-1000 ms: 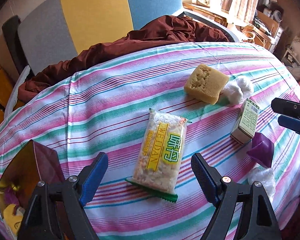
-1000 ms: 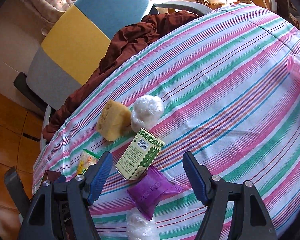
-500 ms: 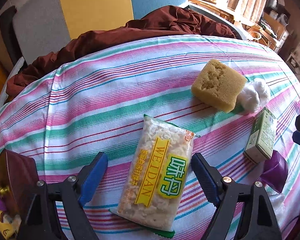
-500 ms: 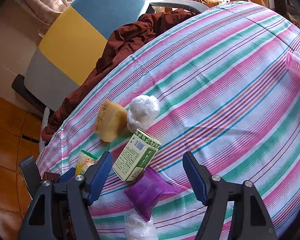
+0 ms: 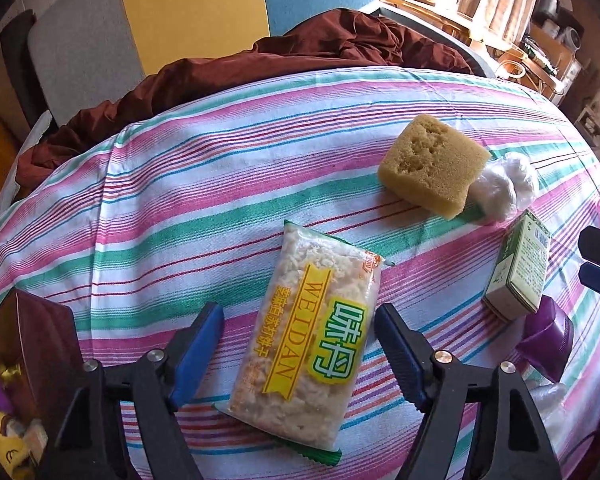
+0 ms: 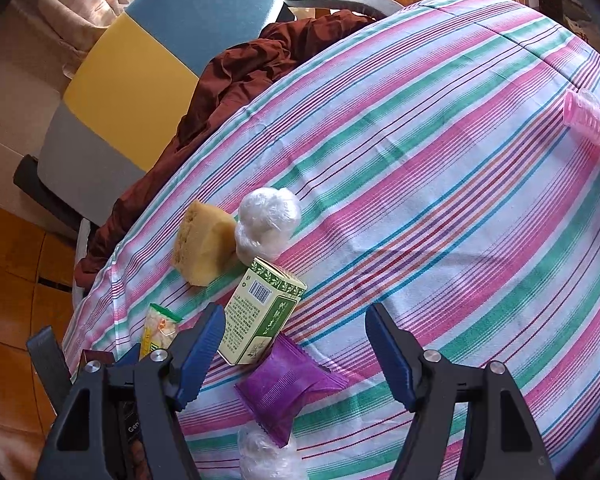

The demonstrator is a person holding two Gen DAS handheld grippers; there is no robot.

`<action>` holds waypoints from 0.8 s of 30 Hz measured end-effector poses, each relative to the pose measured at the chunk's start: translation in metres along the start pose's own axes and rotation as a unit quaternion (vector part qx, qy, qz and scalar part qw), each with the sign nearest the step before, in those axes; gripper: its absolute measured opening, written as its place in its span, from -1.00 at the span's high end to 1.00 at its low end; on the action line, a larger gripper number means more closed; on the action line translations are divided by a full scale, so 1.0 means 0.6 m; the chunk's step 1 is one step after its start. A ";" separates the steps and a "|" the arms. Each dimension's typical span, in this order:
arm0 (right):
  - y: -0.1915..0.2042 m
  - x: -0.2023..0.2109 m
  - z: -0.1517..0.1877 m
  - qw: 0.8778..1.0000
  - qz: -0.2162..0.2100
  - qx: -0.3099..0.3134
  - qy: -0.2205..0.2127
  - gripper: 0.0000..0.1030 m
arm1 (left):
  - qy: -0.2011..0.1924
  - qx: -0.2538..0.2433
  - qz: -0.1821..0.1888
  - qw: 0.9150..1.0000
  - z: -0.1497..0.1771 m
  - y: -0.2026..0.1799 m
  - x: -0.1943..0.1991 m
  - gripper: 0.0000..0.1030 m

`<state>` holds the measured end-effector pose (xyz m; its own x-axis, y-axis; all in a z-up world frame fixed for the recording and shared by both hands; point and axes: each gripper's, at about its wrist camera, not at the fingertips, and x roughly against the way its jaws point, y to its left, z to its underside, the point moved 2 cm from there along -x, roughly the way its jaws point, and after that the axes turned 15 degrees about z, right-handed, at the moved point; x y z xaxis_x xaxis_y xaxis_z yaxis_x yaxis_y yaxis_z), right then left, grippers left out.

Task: Organize objects
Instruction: 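Grasp the WEIDAN snack packet with the left gripper while the right approaches the purple packet, then lift the WEIDAN packet with the left gripper while the right grasps the purple packet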

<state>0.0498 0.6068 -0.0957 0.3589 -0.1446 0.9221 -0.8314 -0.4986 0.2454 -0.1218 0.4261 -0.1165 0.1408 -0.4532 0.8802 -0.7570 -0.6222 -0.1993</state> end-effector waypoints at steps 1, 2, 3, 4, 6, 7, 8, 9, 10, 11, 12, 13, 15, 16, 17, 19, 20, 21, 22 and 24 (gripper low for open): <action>0.000 -0.001 0.000 1.000 0.002 0.002 0.001 -0.43 | -0.003 -0.003 0.000 1.000 0.004 -0.004 0.003 -0.36; 0.000 -0.003 0.001 1.000 0.003 0.002 0.003 -0.43 | -0.005 -0.006 0.000 1.000 0.007 -0.007 0.005 -0.20; 0.000 -0.004 0.001 1.000 0.002 0.002 0.006 -0.43 | -0.008 -0.011 0.001 1.000 0.010 -0.011 0.008 0.00; -0.001 -0.006 0.001 1.000 0.001 0.002 0.009 -0.43 | -0.008 -0.016 -0.003 1.000 0.013 -0.016 0.009 0.04; -0.003 -0.008 0.001 1.000 0.003 0.002 0.012 -0.43 | -0.008 -0.017 -0.001 1.000 0.022 -0.023 0.012 0.05; -0.004 -0.009 0.001 1.000 0.004 0.001 0.014 -0.43 | -0.009 -0.017 0.000 1.000 0.027 -0.026 0.013 0.05; -0.005 -0.010 0.002 1.000 0.003 0.000 0.016 -0.43 | -0.009 -0.015 0.001 1.000 0.031 -0.031 0.012 0.05; -0.005 -0.011 0.002 1.000 0.000 -0.001 0.019 -0.43 | -0.009 -0.010 0.004 1.000 0.039 -0.035 0.015 0.05; -0.005 -0.011 0.002 1.000 -0.003 0.000 0.020 -0.43 | -0.009 -0.007 0.007 1.000 0.043 -0.037 0.014 0.06; -0.005 -0.012 0.003 1.000 -0.003 0.001 0.021 -0.43 | -0.010 -0.004 0.011 1.000 0.050 -0.042 0.016 0.06; -0.004 -0.012 0.004 1.000 -0.002 0.004 0.022 -0.43 | -0.011 -0.002 0.013 1.000 0.063 -0.046 0.022 0.06; -0.002 -0.014 0.005 1.000 0.000 0.006 0.023 -0.43 | -0.014 -0.001 0.015 1.000 0.075 -0.050 0.027 0.06; 0.001 -0.016 0.008 1.000 -0.002 0.013 0.029 -0.43 | -0.019 0.006 0.019 1.000 0.095 -0.057 0.036 0.05; 0.004 -0.016 0.010 0.999 -0.005 0.018 0.031 -0.43 | -0.022 0.011 0.022 0.999 0.107 -0.060 0.041 0.05; 0.008 -0.016 0.012 0.999 -0.008 0.024 0.033 -0.43 | -0.026 0.014 0.024 0.999 0.116 -0.062 0.046 0.05; 0.015 -0.014 0.017 0.999 -0.010 0.038 0.033 -0.43 | -0.030 0.012 0.023 0.999 0.134 -0.070 0.052 0.05; 0.019 -0.015 0.020 0.998 -0.008 0.046 0.035 -0.43 | -0.032 0.005 0.022 0.999 0.143 -0.073 0.055 0.05; 0.023 -0.015 0.023 0.998 -0.006 0.054 0.038 -0.43 | -0.035 0.000 0.022 0.999 0.150 -0.075 0.058 0.05; 0.027 -0.017 0.027 0.997 -0.003 0.065 0.042 -0.43 | -0.039 -0.004 0.023 0.999 0.155 -0.077 0.060 0.05; 0.035 -0.022 0.035 0.995 0.012 0.085 0.047 -0.43 | -0.048 -0.014 0.025 0.998 0.161 -0.079 0.063 0.05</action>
<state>0.0366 0.5804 -0.1089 0.2923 -0.0805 0.9529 -0.7524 -0.6345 0.1771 -0.0188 0.3767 -0.1153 0.1621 -0.5423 0.8244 -0.7818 -0.5803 -0.2280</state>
